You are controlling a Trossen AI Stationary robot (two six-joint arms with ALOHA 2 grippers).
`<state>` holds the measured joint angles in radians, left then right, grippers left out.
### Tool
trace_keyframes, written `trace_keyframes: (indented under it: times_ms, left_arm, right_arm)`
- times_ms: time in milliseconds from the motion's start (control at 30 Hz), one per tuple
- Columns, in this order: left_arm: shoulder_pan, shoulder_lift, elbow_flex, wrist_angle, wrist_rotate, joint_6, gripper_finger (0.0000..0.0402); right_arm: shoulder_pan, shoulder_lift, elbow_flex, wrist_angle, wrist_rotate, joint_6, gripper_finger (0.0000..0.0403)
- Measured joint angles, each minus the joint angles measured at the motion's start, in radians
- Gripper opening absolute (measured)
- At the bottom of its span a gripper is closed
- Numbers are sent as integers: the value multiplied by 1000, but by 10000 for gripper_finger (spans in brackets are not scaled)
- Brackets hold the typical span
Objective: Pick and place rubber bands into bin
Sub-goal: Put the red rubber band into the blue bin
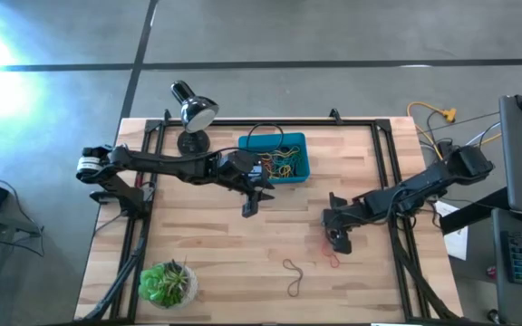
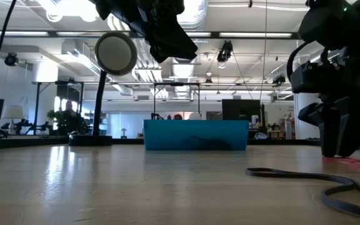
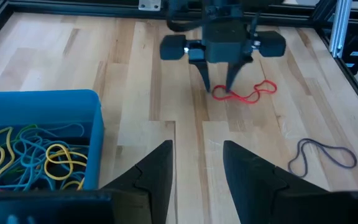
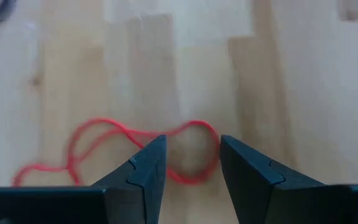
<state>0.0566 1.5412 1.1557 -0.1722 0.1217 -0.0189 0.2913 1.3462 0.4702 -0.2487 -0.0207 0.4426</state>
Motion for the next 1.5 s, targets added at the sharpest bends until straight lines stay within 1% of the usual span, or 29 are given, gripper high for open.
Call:
trace_keyframes:
  times_ms: [100,200,300,400,567,633,833,1000,1067,1167,1267,1367,1500]
  left_arm:
    - [0,0,0,0,0,0,125]
    - [0,0,0,0,0,0,125]
    - [0,0,0,0,0,0,125]
    - [0,0,0,0,0,0,125]
    - [0,0,0,0,0,0,125]
    - [0,0,0,0,1,0,125]
    - [0,0,0,0,1,0,125]
    - [0,0,0,0,1,0,125]
    - [0,0,0,0,1,0,125]
    - [0,0,0,0,1,0,125]
    - [0,0,0,0,1,-1,125]
    - [0,0,0,-1,1,-2,125]
    - [0,0,0,-1,1,-2,125]
  right_arm:
    - [20,66,20,40,-5,-1,139]
    - [34,132,54,30,12,-1,138]
    - [38,173,89,-21,46,-1,133]
    - [38,178,104,-64,94,-1,125]
    - [5,140,99,-163,200,7,110]
    - [-21,130,99,-208,211,6,105]
    - [-107,125,97,-238,184,-38,98]
    - [-176,122,96,-253,187,-50,102]
    - [-193,121,96,-252,173,-57,104]
    - [-197,121,92,-229,141,-64,104]
    - [-189,121,87,-162,99,-81,100]
    - [-164,124,87,-109,95,-84,95]
    - [-148,133,87,-103,83,-71,89]
